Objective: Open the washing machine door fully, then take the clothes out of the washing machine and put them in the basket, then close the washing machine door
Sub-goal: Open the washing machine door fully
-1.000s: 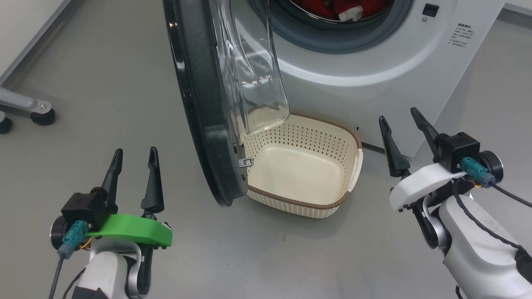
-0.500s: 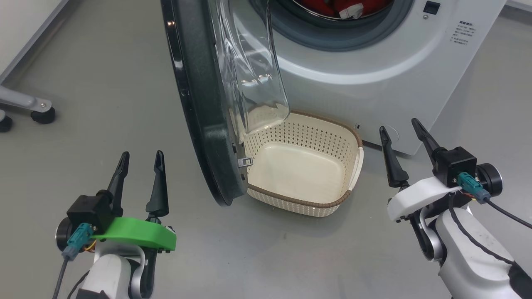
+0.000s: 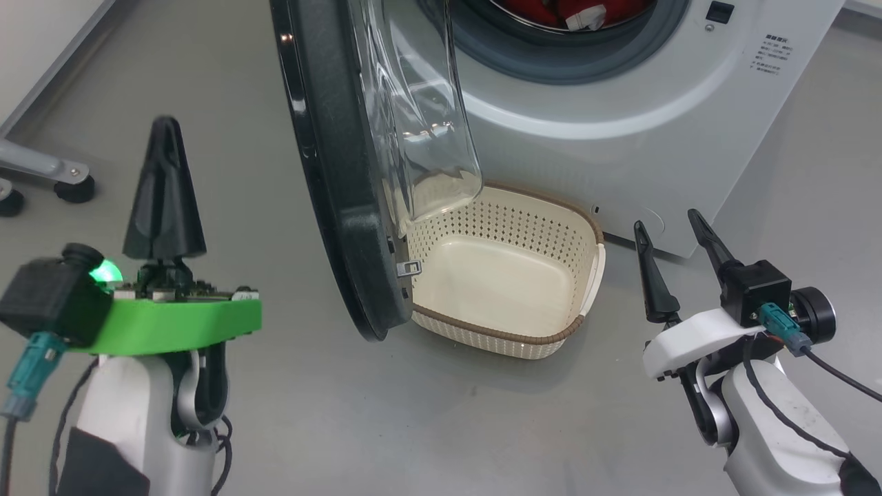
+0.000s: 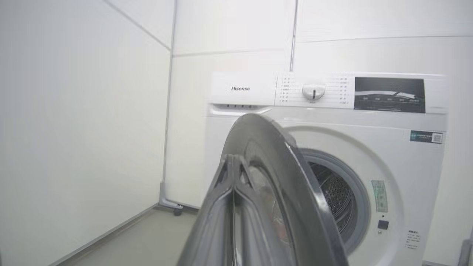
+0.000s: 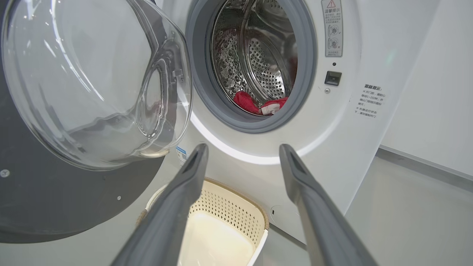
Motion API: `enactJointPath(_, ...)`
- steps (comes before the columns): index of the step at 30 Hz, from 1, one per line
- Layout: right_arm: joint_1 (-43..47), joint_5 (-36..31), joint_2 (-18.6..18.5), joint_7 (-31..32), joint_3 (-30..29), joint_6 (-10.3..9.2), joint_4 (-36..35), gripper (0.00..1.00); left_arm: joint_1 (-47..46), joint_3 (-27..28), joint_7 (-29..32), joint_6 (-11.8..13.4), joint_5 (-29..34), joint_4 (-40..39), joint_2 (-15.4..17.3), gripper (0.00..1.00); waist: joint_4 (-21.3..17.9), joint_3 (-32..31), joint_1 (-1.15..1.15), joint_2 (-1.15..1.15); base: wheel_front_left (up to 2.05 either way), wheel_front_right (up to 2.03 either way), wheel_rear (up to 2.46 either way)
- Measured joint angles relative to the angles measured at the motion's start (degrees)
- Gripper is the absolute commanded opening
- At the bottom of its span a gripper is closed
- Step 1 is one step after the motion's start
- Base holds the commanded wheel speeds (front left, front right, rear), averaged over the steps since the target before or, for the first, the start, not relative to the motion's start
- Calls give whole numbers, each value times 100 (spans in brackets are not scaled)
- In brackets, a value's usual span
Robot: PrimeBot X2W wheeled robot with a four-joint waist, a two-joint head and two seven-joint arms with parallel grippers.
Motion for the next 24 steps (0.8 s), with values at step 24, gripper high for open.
enactJointPath(24, 166, -311, 192, 0, -183, 4, -40, 100, 390, -3300, -10, -436, 101, -82, 99, 0, -84, 64, 0, 0, 0, 0, 0)
